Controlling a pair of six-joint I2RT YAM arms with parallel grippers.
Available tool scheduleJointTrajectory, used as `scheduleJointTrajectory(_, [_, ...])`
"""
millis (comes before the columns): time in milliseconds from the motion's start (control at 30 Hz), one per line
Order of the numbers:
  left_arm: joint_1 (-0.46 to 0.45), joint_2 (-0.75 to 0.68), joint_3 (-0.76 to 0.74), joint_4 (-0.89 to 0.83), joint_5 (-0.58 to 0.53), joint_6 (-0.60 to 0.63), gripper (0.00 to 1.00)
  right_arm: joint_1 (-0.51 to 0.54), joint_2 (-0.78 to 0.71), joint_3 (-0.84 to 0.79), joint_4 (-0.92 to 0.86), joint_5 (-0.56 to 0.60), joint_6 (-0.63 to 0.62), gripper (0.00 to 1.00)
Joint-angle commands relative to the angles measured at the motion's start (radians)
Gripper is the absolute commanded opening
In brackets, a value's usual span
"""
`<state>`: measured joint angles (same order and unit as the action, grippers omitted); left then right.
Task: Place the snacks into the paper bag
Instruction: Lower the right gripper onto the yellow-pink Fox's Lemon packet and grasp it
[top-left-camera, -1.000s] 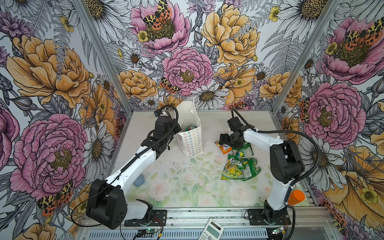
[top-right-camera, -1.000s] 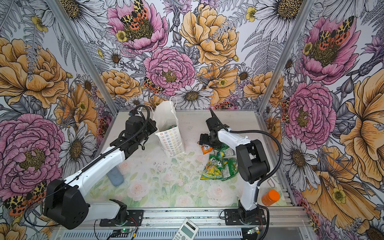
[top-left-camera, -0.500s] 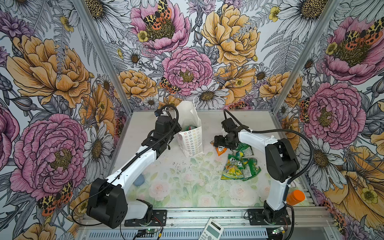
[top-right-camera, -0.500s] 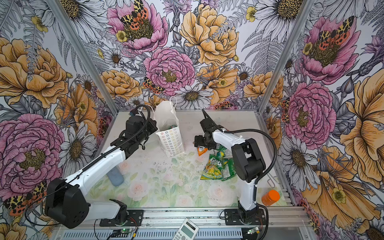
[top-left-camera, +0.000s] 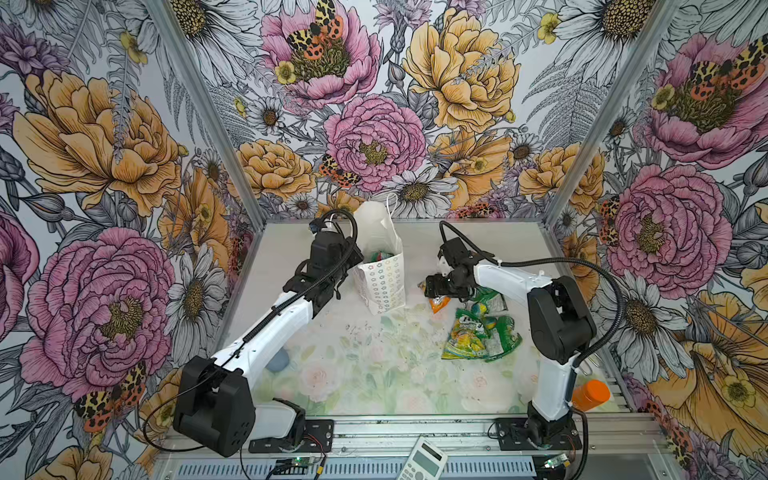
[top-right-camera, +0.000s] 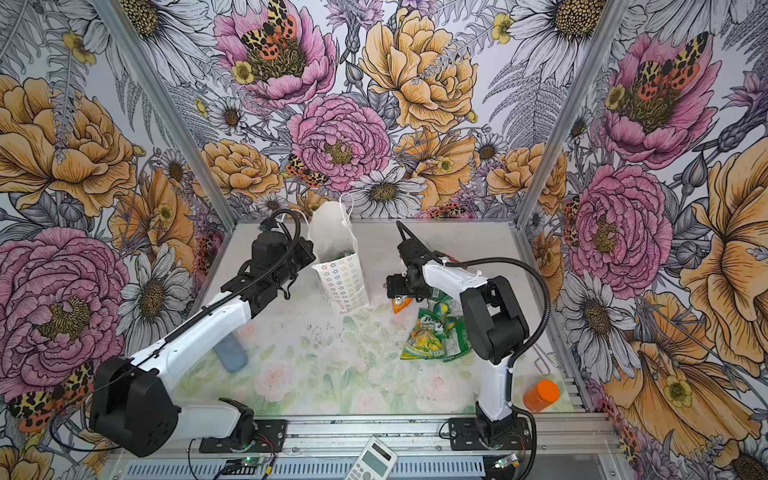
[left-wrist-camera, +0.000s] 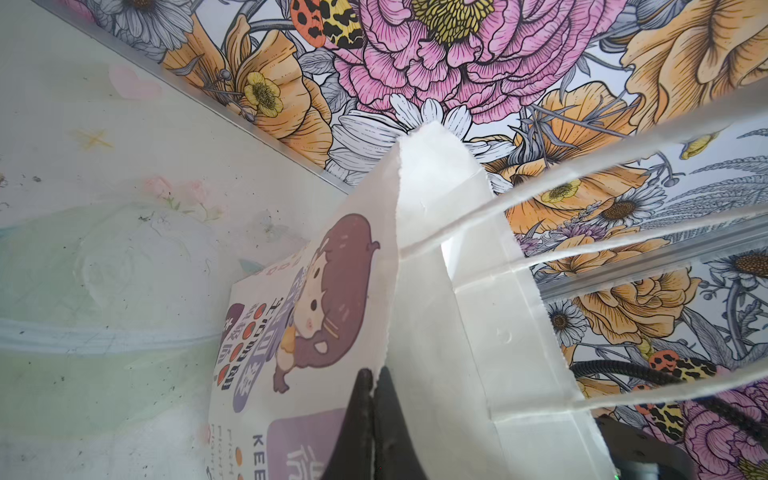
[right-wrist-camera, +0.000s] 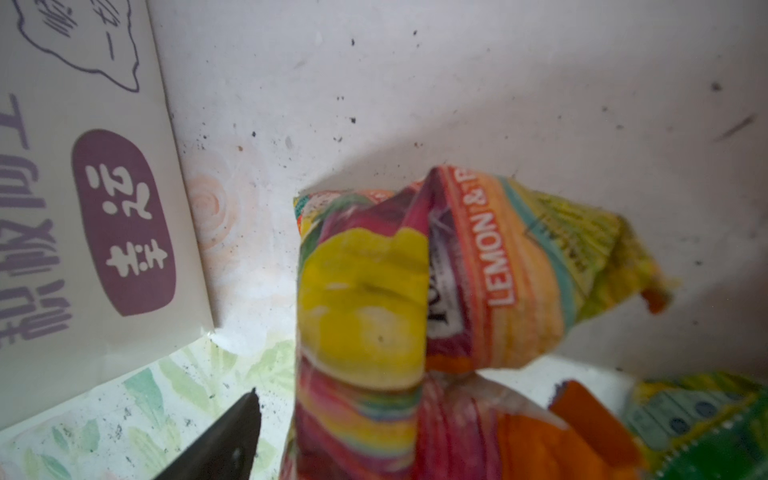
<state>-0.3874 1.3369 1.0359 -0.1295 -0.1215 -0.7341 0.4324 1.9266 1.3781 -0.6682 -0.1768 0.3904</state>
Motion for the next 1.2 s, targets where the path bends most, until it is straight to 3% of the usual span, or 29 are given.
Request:
scheduleJointTrajectory(0, [0.01,0.01,0.003,-0.018,0.023,0.003,0.0,0.011,0.008,0.016,0.016,0.056,-0.037,0.88])
scheduleJointTrajectory(267, [0.009,0.01,0.004,-0.013,0.026,0.002,0.0,0.012,0.053,0.039,0.024,0.101,-0.05,0.84])
scheduleJointTrajectory(833, [0.007,0.008,0.004,-0.005,0.031,0.002,0.0,0.014,0.007,-0.001,0.047,0.105,-0.073,0.5])
scheduleJointTrajectory(1167, [0.008,-0.01,-0.01,0.002,0.029,0.002,0.0,0.009,-0.044,-0.001,0.047,0.088,-0.081,0.41])
